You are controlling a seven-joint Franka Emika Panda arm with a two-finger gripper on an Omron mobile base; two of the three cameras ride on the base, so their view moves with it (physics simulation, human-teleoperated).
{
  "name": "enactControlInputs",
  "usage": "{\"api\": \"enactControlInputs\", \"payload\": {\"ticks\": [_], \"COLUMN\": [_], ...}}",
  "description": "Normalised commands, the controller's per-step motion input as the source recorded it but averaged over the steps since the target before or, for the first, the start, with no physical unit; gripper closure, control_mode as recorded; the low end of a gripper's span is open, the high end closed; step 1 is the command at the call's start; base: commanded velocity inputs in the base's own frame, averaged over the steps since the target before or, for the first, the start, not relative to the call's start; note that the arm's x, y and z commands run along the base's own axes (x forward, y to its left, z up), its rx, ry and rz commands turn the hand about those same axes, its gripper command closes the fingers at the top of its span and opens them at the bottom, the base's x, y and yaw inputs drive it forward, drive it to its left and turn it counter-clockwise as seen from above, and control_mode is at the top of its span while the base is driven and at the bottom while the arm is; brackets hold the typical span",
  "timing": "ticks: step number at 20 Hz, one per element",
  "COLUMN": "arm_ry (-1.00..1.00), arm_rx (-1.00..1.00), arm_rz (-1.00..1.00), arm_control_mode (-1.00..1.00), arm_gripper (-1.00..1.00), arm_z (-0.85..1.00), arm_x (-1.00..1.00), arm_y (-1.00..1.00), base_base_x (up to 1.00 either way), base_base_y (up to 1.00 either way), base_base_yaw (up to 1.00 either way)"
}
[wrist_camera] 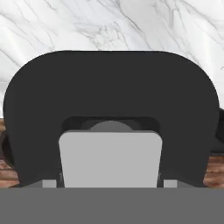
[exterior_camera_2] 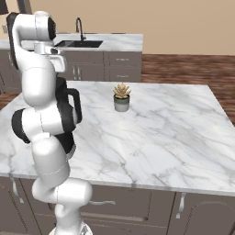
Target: Grab the garlic and lemon from the fridge, place them in the blender, close the lid, and turn on the blender to create a marinade.
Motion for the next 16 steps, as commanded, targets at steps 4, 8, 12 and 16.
{"api": "enactControlInputs", "payload": {"ticks": [4,8,12,16], "arm_ry": [-0.22,-0.25,-0.44,-0.37], "arm_rx": [0.00,0.00,0.04,0.14], "arm_rz": [0.00,0.00,0.00,0.00], "arm_control_mode": [-1.00,-1.00,-1.00,-1.00], "arm_gripper": [-1.00,-1.00,-1.00,-1.00], "arm_z": [0.37,0.17,0.05,-0.48], "arm_x": [-0.04,-0.13,-0.97,-1.00], "arm_y": [0.00,0.00,-0.06,-0.47], "base_base_x": [0.00,0.00,0.00,0.00], "base_base_y": [0.00,0.00,0.00,0.00], "base_base_yaw": [0.00,0.00,0.00,0.00]}}
